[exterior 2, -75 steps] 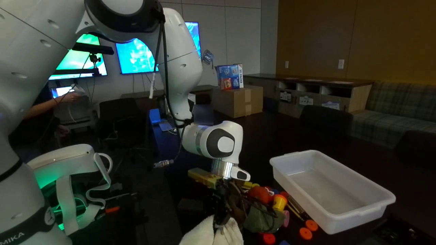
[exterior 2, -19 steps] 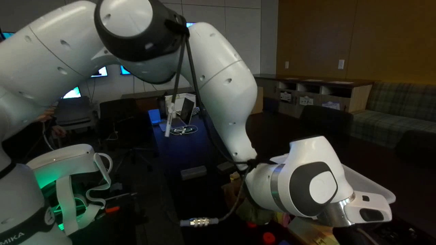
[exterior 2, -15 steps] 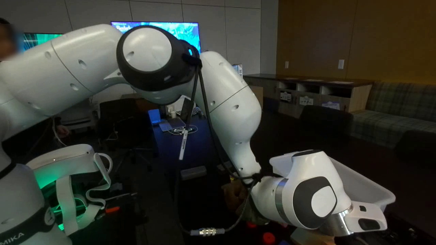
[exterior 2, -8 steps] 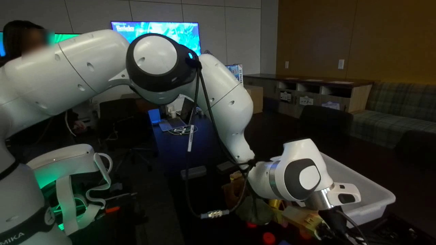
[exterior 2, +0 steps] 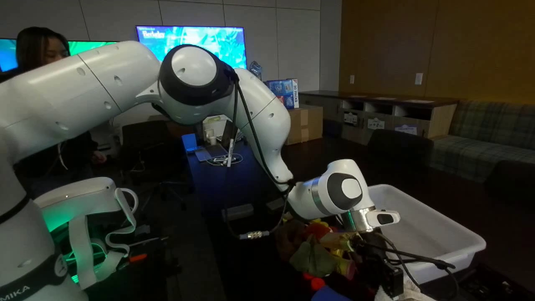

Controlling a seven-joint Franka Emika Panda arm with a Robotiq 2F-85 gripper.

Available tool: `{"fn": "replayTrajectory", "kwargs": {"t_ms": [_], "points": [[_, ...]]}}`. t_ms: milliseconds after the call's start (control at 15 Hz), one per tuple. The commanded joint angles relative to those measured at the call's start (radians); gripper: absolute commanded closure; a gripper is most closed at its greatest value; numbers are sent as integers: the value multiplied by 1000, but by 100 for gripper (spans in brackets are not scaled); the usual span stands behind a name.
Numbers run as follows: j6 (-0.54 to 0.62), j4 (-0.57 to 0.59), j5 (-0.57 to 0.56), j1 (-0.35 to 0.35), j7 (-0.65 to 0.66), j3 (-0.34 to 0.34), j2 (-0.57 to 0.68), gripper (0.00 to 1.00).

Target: Use the towel to slide all the objects on the table to the left.

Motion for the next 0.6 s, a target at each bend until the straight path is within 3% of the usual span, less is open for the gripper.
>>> {"fn": "replayTrajectory", "kwargs": {"t_ms": [0,267,533], "points": [[-106,-11,-57,26,49,-34,2,84],[-202,-60,-78,4,27,16,-30,84],[-217,-94,-46,-13,3,94,-67,84]]}}
